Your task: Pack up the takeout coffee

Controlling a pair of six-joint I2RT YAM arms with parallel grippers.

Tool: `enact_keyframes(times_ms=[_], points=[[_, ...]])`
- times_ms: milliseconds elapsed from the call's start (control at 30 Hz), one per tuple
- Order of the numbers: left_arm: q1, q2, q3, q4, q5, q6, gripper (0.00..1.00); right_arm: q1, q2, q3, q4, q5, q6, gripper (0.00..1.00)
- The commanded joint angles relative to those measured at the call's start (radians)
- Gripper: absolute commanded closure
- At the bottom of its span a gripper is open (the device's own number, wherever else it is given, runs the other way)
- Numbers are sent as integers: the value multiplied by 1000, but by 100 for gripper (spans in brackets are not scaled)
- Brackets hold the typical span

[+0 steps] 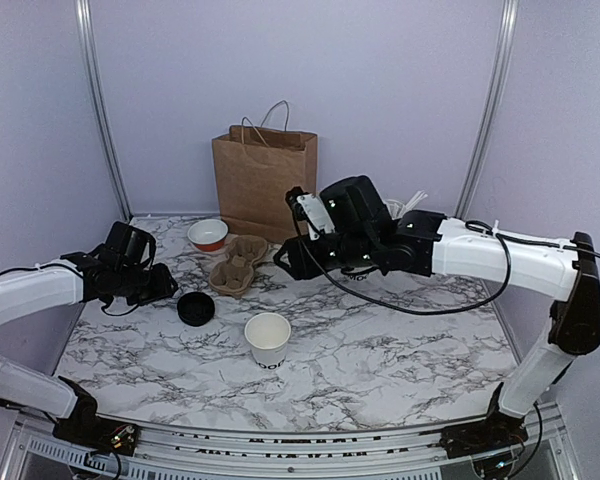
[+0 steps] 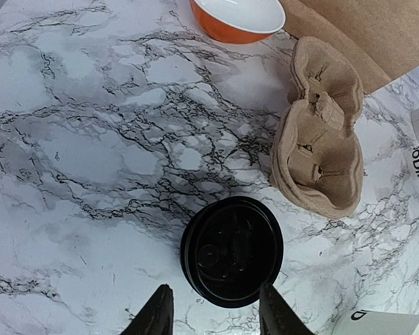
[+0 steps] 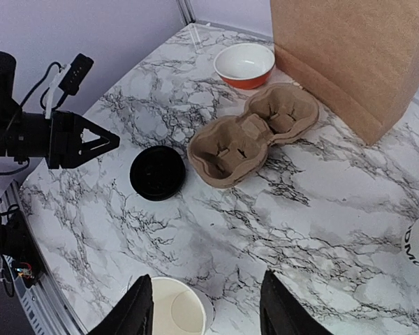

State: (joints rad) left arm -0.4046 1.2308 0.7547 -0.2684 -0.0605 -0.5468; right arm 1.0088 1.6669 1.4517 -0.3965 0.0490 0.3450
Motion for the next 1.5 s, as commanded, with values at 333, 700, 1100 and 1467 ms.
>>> enact_keyframes(times_ms=[333, 700, 1100, 1467], points=[[-28, 207, 55, -31, -37, 25, 62, -150, -144, -192, 326, -89, 73, 47], [-62, 304, 115, -33, -101, 26, 65, -152, -157, -241, 342, -96, 77, 47], [-71, 337, 118, -34, -124, 30, 67, -152, -161, -252, 344, -97, 84, 47], [-73, 362, 139, -27, -126, 37, 70, -153, -163, -254, 342, -94, 91, 47]])
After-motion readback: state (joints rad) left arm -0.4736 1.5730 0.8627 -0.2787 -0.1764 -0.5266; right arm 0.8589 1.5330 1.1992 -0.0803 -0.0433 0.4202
